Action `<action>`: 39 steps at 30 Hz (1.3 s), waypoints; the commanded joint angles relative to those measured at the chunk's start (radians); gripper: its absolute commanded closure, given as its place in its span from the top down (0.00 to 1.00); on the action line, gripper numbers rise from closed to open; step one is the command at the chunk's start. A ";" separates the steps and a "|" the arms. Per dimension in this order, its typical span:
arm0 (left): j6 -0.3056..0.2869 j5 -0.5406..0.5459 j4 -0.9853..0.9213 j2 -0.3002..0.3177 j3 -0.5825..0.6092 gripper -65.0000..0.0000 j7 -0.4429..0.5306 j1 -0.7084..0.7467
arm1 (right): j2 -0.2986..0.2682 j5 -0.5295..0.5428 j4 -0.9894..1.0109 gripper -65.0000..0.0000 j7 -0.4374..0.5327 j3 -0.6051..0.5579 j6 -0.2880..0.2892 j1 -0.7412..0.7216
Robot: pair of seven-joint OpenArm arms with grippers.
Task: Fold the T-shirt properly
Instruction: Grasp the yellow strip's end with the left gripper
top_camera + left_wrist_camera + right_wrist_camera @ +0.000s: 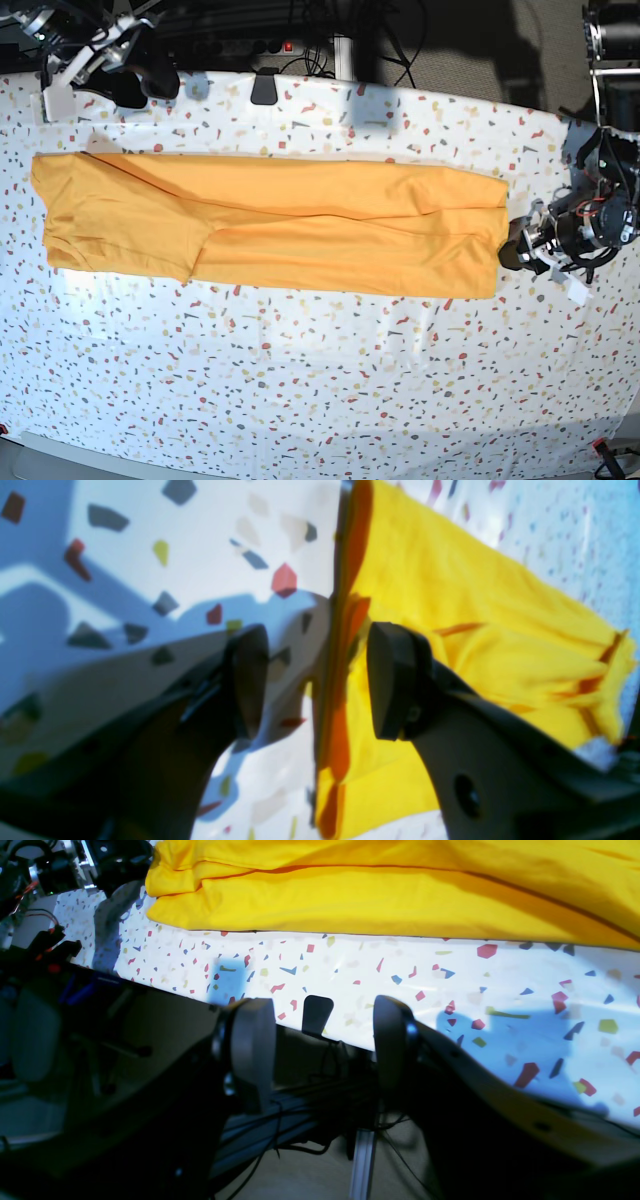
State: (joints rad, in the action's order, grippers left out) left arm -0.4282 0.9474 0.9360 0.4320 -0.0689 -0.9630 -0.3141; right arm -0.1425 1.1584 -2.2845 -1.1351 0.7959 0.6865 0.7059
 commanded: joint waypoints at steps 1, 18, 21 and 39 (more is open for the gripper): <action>-0.015 0.004 -0.009 0.008 -0.003 0.48 -0.014 -0.018 | -0.007 0.028 -0.016 0.49 0.013 0.005 0.012 0.004; -0.122 0.049 -0.026 -0.066 -0.002 0.48 -0.135 -0.016 | -0.007 0.027 -0.016 0.49 0.011 0.005 0.012 -0.032; -0.123 0.049 -0.026 -0.066 -0.002 0.48 -0.136 -0.015 | -0.007 0.028 -0.016 0.49 0.011 0.005 0.012 -0.032; -0.123 0.103 -0.024 -0.066 -0.003 0.00 -0.109 -0.021 | -0.006 0.027 -0.016 0.49 0.011 0.005 0.012 -0.036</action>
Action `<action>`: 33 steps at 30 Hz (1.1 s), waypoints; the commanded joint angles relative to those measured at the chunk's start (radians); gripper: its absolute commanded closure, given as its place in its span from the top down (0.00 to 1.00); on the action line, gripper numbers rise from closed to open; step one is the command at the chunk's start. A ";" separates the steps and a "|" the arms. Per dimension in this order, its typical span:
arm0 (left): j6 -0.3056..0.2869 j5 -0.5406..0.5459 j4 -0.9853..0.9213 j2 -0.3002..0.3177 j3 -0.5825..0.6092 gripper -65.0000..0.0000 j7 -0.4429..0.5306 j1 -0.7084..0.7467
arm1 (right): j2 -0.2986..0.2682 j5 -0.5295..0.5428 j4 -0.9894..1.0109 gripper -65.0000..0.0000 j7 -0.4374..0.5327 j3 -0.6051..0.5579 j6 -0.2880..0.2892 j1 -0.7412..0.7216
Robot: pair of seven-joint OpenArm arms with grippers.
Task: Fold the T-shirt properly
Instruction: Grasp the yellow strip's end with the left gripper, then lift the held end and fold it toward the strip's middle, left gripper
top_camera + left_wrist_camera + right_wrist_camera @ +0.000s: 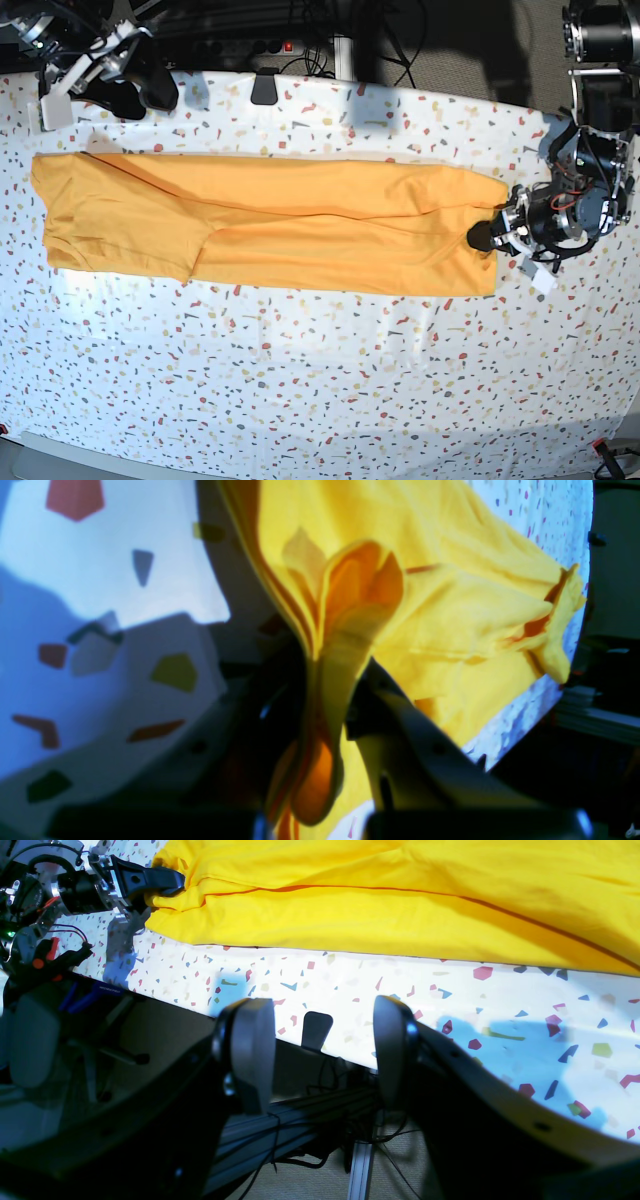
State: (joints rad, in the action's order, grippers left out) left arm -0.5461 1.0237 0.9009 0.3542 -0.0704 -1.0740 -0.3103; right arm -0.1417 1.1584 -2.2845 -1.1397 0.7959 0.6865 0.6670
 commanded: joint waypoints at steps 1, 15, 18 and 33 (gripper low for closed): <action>-0.005 0.039 0.014 0.012 -0.001 0.00 -0.002 -0.027 | -0.007 0.027 -0.016 0.49 0.016 0.005 0.012 -0.002; -0.004 -0.001 0.248 0.014 -0.001 0.00 -0.095 -0.043 | -0.008 0.031 -0.016 0.49 0.016 0.005 0.012 -0.024; -0.004 -0.002 0.312 -0.014 -0.001 0.00 -0.132 -0.043 | -0.007 0.031 -0.016 0.49 0.016 0.005 0.012 -0.024; 0.038 -0.356 0.360 -0.397 0.000 0.00 -0.161 -0.039 | -0.008 0.031 -0.016 0.49 0.017 0.005 0.012 -0.024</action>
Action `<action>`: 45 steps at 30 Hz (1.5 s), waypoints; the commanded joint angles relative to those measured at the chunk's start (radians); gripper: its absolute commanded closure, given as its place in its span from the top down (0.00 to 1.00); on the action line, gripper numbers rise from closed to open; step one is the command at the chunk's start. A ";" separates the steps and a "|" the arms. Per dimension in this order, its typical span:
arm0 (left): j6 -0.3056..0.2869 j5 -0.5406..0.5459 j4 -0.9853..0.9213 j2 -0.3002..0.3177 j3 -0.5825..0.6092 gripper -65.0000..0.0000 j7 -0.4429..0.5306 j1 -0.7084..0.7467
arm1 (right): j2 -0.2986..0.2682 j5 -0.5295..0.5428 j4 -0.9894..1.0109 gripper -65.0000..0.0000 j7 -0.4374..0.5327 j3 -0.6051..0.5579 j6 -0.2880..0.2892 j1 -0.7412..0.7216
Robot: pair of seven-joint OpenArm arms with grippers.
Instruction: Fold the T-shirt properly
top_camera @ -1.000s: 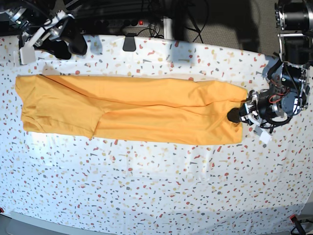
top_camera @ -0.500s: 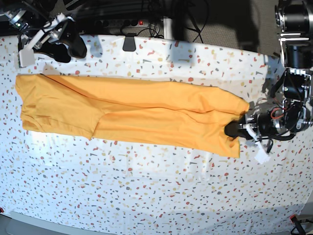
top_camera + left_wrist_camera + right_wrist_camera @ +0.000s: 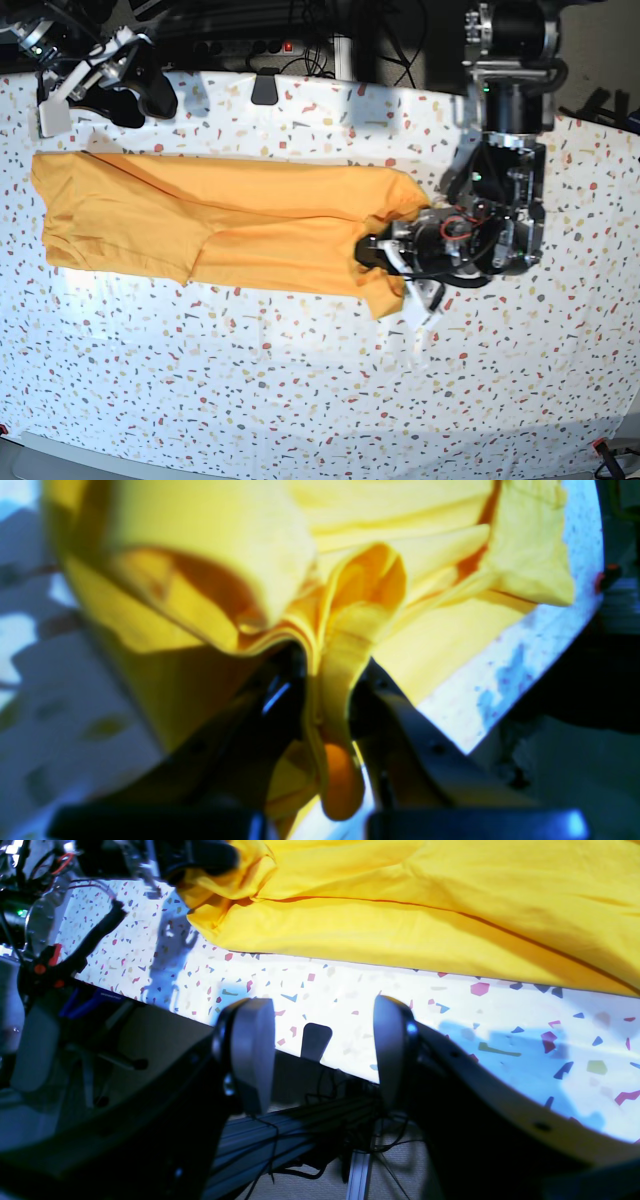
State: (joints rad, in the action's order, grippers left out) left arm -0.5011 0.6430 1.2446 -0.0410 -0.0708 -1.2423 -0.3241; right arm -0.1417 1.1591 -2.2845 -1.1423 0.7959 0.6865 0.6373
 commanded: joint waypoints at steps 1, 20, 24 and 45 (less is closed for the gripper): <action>-0.004 0.027 0.017 -0.021 0.000 0.00 0.008 -0.025 | -0.008 0.031 -0.016 0.49 0.020 0.005 0.012 0.005; 0.023 0.010 0.016 -0.108 0.301 0.00 0.240 -0.025 | -0.008 0.035 -0.016 0.49 0.018 0.002 0.012 -0.056; 0.097 -0.071 0.016 -0.109 0.362 0.00 0.331 -0.025 | -0.008 0.034 -0.016 0.49 0.018 0.002 0.012 -0.056; 0.111 0.065 0.016 -0.109 0.395 0.24 0.240 -0.025 | -0.008 0.034 -0.016 0.49 0.018 0.002 0.012 -0.056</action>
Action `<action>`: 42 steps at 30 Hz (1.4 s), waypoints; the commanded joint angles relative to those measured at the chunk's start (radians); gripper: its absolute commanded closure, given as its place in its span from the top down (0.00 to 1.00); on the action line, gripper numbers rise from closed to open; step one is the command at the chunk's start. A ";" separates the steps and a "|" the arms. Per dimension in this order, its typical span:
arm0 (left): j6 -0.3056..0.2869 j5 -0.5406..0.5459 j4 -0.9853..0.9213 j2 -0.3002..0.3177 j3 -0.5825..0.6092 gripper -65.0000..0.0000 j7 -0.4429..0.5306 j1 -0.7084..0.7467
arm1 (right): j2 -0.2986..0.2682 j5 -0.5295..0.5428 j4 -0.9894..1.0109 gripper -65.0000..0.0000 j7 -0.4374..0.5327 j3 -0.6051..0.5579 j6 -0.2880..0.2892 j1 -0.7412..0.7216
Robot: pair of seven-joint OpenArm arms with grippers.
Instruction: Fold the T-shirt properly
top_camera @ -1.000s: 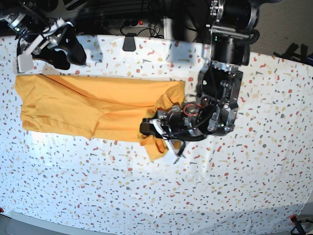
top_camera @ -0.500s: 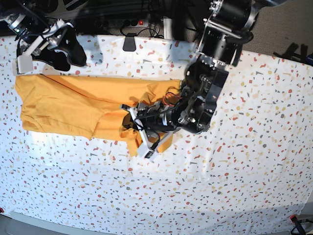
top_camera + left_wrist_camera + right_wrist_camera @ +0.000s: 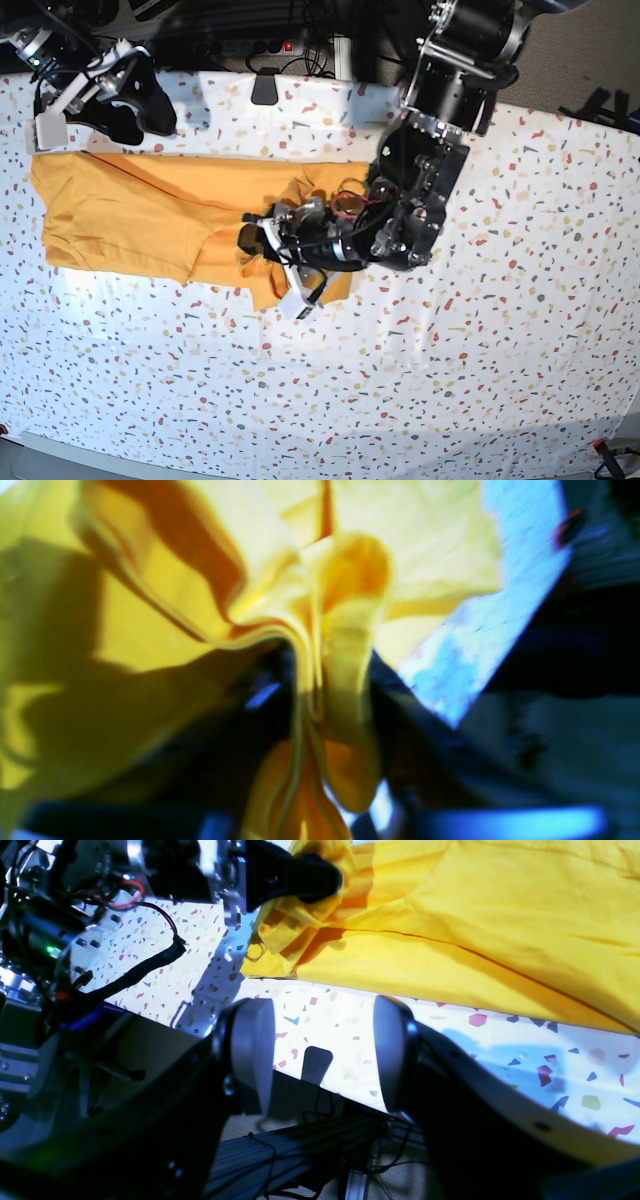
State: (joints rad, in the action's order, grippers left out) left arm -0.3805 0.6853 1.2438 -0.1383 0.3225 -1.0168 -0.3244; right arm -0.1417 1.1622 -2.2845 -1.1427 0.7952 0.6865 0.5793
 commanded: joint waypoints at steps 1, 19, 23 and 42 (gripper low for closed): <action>-0.013 0.054 0.016 -0.012 0.002 0.29 0.015 -0.025 | -0.008 0.031 -0.016 0.49 0.018 0.003 0.012 0.002; -0.080 0.135 0.016 -0.012 0.002 0.34 0.180 -0.027 | -0.008 0.031 -0.016 0.49 0.018 0.003 0.012 0.002; -0.080 0.135 0.016 -0.012 0.002 0.34 0.181 -0.027 | -0.008 0.031 -0.016 0.49 0.018 0.003 0.012 0.002; -0.079 -0.333 0.006 -0.011 0.002 0.34 0.206 -0.029 | -0.046 -0.514 -0.007 0.49 0.224 0.184 0.012 -0.297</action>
State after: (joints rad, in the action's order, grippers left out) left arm -0.4557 0.3237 1.2354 -0.1356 0.3229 -0.8246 -0.3302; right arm -0.1738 0.6373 -2.2818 -0.9470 0.9737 0.6895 0.2882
